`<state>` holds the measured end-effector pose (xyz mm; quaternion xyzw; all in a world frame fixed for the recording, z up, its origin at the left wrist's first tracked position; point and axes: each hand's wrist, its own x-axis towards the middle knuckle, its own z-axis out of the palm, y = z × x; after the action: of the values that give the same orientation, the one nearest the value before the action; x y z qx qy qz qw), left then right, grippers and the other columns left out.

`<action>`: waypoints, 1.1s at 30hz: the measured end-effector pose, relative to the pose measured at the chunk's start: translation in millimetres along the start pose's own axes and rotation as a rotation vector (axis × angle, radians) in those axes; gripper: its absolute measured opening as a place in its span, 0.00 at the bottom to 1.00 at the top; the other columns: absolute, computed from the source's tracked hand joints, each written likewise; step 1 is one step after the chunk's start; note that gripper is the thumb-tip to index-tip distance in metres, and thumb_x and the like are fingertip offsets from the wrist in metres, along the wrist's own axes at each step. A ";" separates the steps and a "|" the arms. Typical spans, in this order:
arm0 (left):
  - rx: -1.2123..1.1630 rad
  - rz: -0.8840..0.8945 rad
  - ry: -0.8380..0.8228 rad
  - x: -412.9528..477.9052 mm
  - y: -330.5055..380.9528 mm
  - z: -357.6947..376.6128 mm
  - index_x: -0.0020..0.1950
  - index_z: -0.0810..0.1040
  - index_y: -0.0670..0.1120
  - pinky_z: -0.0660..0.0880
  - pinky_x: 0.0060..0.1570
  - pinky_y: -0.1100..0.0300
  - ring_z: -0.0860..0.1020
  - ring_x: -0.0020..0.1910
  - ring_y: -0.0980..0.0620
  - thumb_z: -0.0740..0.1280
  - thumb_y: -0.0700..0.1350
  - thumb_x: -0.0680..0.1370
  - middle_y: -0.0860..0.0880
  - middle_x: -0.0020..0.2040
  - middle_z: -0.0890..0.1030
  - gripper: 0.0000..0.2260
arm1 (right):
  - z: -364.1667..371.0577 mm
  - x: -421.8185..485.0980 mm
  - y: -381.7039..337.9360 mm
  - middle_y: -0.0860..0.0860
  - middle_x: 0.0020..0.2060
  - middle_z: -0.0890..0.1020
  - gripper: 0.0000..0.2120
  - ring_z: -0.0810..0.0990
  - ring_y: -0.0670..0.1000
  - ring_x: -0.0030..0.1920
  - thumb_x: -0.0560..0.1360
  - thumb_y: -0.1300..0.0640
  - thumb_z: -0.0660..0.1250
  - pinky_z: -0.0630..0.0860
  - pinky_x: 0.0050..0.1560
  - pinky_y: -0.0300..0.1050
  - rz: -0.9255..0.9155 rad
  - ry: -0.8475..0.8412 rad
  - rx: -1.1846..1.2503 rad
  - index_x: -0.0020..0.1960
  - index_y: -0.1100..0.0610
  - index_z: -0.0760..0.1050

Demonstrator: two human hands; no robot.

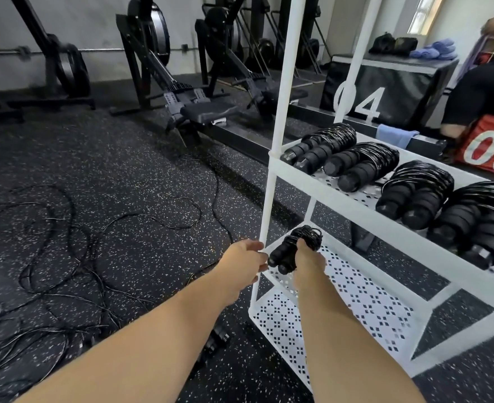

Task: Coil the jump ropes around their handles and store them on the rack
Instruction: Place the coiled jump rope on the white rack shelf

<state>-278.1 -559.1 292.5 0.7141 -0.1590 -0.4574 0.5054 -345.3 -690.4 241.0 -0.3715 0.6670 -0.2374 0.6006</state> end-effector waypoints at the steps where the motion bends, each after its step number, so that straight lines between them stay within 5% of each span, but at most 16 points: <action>1: 0.007 0.000 -0.001 1.6 -1.4 -1.4 0.62 0.75 0.48 0.76 0.62 0.50 0.81 0.51 0.51 0.63 0.38 0.81 0.46 0.57 0.82 0.11 | 2.3 2.9 0.7 0.62 0.63 0.75 0.27 0.76 0.64 0.60 0.78 0.48 0.65 0.73 0.52 0.54 -0.006 -0.003 -0.012 0.69 0.66 0.66; 4: 0.033 -0.007 -0.002 3.1 -4.6 -7.3 0.62 0.76 0.47 0.76 0.61 0.51 0.82 0.57 0.48 0.64 0.38 0.82 0.46 0.57 0.82 0.10 | 7.6 10.1 4.5 0.62 0.64 0.74 0.28 0.76 0.64 0.60 0.78 0.46 0.64 0.76 0.55 0.55 -0.002 -0.003 -0.074 0.69 0.65 0.66; 8: 0.026 -0.007 0.000 2.5 -8.3 -15.4 0.62 0.76 0.46 0.77 0.57 0.53 0.81 0.59 0.46 0.63 0.37 0.82 0.46 0.57 0.82 0.10 | 13.2 17.1 11.8 0.62 0.62 0.74 0.27 0.78 0.64 0.55 0.79 0.46 0.63 0.76 0.41 0.52 -0.006 -0.020 -0.081 0.67 0.66 0.68; 14: 0.047 0.002 -0.008 3.1 -10.9 -23.0 0.60 0.76 0.47 0.77 0.61 0.49 0.82 0.57 0.47 0.64 0.37 0.81 0.47 0.56 0.83 0.10 | 15.8 24.1 16.0 0.63 0.57 0.78 0.26 0.80 0.63 0.53 0.78 0.45 0.63 0.80 0.53 0.57 -0.073 0.025 -0.201 0.64 0.67 0.71; 18: 0.050 0.002 -0.014 0.3 -12.4 -24.8 0.61 0.76 0.48 0.78 0.57 0.53 0.82 0.56 0.49 0.63 0.38 0.82 0.49 0.55 0.83 0.10 | 13.0 24.3 17.3 0.61 0.48 0.79 0.25 0.82 0.62 0.49 0.78 0.44 0.65 0.81 0.47 0.54 -0.089 0.043 -0.238 0.58 0.66 0.72; 28: 0.008 -0.021 -0.005 -6.5 -8.0 -27.2 0.58 0.76 0.48 0.77 0.57 0.52 0.83 0.53 0.49 0.63 0.36 0.82 0.47 0.55 0.83 0.09 | 12.4 21.5 24.0 0.60 0.50 0.82 0.32 0.81 0.58 0.43 0.66 0.42 0.76 0.80 0.40 0.51 -0.073 -0.001 -0.311 0.58 0.64 0.73; 33: 0.005 -0.002 0.018 -14.8 0.6 -32.4 0.62 0.75 0.46 0.77 0.50 0.58 0.82 0.50 0.51 0.62 0.36 0.82 0.46 0.57 0.82 0.11 | 7.0 5.6 17.7 0.61 0.48 0.78 0.19 0.81 0.62 0.47 0.71 0.52 0.73 0.81 0.47 0.56 -0.115 0.044 -0.247 0.53 0.64 0.72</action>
<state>-259.5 -530.4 302.6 0.7198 -0.1551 -0.4508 0.5046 -342.2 -683.0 222.9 -0.4750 0.6818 -0.1958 0.5207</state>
